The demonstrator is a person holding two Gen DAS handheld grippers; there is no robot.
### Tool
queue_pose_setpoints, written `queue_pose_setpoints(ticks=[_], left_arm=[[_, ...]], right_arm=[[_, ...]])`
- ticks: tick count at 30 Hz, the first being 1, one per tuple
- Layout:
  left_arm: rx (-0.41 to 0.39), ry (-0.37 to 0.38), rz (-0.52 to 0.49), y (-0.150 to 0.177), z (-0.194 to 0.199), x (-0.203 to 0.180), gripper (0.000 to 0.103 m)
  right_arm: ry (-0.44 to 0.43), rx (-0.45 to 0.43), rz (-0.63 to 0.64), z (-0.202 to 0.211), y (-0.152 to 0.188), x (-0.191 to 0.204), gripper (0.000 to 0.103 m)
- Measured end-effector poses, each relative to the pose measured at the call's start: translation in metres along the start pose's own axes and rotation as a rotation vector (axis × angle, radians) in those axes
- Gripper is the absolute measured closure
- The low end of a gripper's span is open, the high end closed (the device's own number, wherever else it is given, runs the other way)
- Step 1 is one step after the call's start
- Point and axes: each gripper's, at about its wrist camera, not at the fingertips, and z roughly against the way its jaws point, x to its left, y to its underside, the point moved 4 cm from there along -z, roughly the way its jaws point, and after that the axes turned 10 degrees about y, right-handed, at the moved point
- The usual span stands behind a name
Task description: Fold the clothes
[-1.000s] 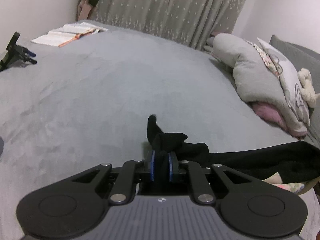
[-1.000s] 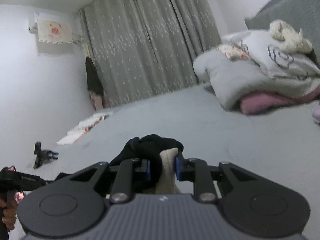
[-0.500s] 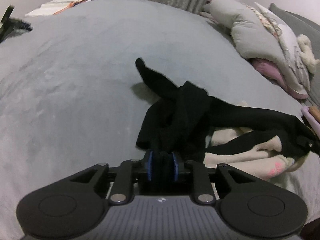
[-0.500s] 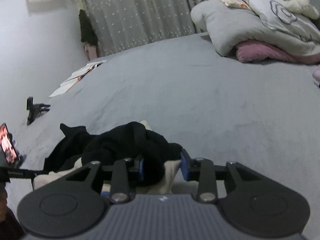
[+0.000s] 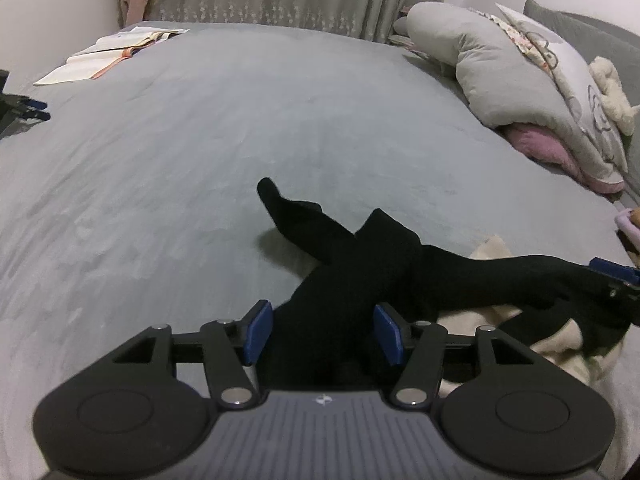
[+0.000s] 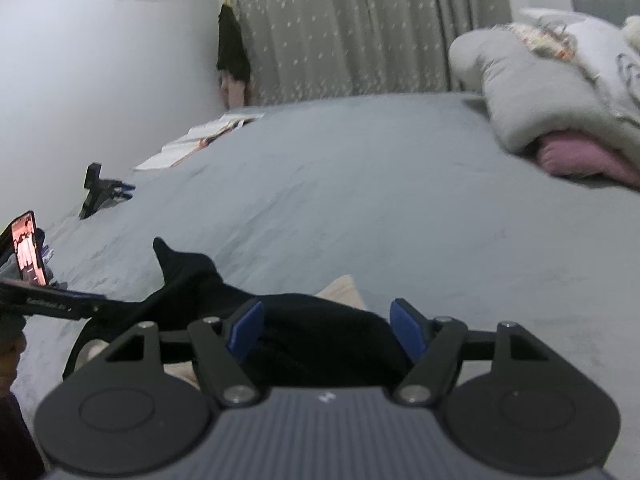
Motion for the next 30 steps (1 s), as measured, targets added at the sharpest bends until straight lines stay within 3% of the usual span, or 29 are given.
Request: queue_pose_setpoints(ticks=[9,12,14,15,16,19,21,24,30], left_arm=[[0.028,0.036,-0.066,0.007,-0.034,0.001,0.048],[0.020,0.037,-0.070,0.009,-0.036,0.001,0.048],[0.010,0.032,-0.069,0.009,-0.037,0.000,0.058],[0.009,0.034,-0.062,0.010,-0.037,0.000,0.074],[0.005,0.035,-0.054,0.010,-0.036,0.000,0.083],[-0.035,0.025,-0.032,0.010,-0.028,0.001,0.090],[-0.090,0.009,-0.014,0.009,-0.018,0.003,0.090],[-0.160,-0.015,0.013,0.006,-0.003,0.008,0.091],[-0.206,0.015,0.036,0.007,0.016,0.011,0.091]], right_arm=[[-0.021,0.061,-0.017,-0.033,0.017,0.010,0.035],[-0.028,0.080,-0.025,-0.043,0.023,0.013,0.042],[-0.031,0.086,-0.035,-0.045,0.025,0.015,0.053],[-0.028,0.085,-0.040,-0.046,0.026,0.016,0.065],[-0.023,0.082,-0.038,-0.045,0.026,0.017,0.073],[-0.010,0.050,-0.048,-0.038,0.027,0.018,0.086],[-0.013,0.023,-0.091,-0.031,0.025,0.010,0.089],[0.007,-0.033,-0.144,-0.018,0.019,-0.004,0.091],[0.051,-0.162,-0.219,0.023,0.006,-0.030,0.093]])
